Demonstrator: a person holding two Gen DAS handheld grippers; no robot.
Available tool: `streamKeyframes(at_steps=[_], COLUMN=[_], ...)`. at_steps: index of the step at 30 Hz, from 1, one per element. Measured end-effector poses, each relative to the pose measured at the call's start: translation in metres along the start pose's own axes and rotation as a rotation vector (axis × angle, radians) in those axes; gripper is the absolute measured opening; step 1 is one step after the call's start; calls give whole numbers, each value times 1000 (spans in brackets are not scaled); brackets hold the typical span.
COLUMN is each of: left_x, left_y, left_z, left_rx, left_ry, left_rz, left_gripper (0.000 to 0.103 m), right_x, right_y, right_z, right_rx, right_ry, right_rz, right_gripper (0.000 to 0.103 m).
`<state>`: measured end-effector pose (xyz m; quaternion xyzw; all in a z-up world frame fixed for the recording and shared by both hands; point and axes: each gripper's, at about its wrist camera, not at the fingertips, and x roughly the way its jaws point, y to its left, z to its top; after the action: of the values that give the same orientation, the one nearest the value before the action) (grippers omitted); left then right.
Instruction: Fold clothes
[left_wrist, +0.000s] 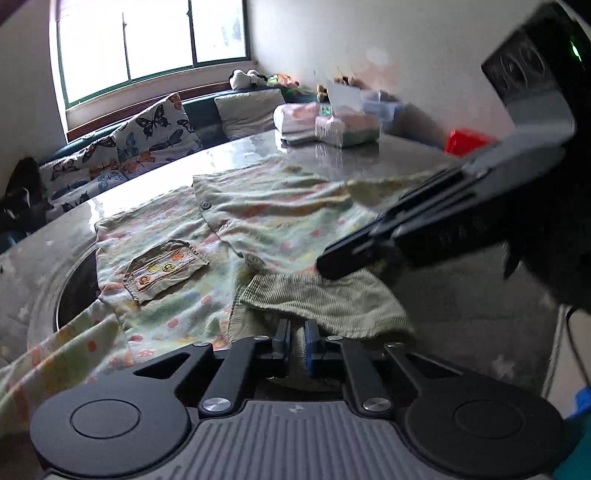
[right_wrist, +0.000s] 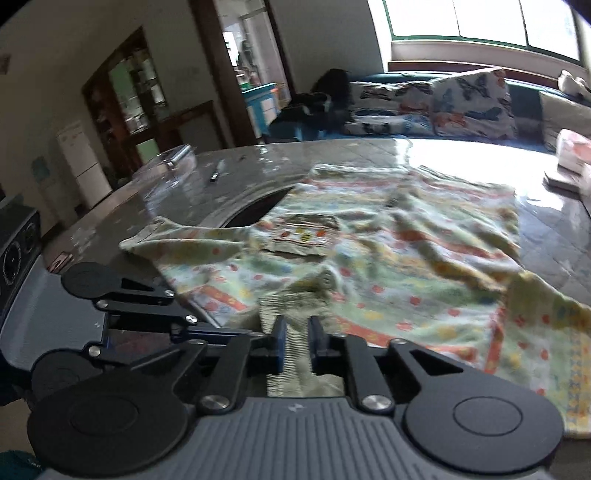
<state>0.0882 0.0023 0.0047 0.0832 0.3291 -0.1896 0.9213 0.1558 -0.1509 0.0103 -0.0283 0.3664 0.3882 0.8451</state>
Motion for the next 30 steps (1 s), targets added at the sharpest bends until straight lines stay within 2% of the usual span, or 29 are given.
streamKeyframes(at_steps=[1, 4, 13, 16, 17, 24, 30], left_x=[-2, -5, -4, -4, -4, -2, 11], left_y=[3, 9, 8, 9, 8, -4, -5], left_z=[-1, -3, -12, -12, -12, -7, -6], left_rx=[-24, -79, -100, -96, -89, 15, 55], left_ry=[-7, -23, -30, -31, -32, -38, -10], left_rz=[-9, -29, -39, -37, -34, 3, 15], left_gripper=[7, 7, 7, 7, 7, 11, 10], right_x=[1, 7, 42, 39, 33, 2, -2], right_y=[3, 9, 15, 13, 10, -9, -14], right_z=[1, 4, 6, 3, 3, 8, 9], right_rx=[-10, -35, -56, -56, -38, 30, 52], right_ry=[6, 28, 119, 104, 88, 17, -6], right_rz=[7, 23, 19, -5, -6, -28, -33], right_gripper=[22, 23, 21, 5, 4, 2, 2])
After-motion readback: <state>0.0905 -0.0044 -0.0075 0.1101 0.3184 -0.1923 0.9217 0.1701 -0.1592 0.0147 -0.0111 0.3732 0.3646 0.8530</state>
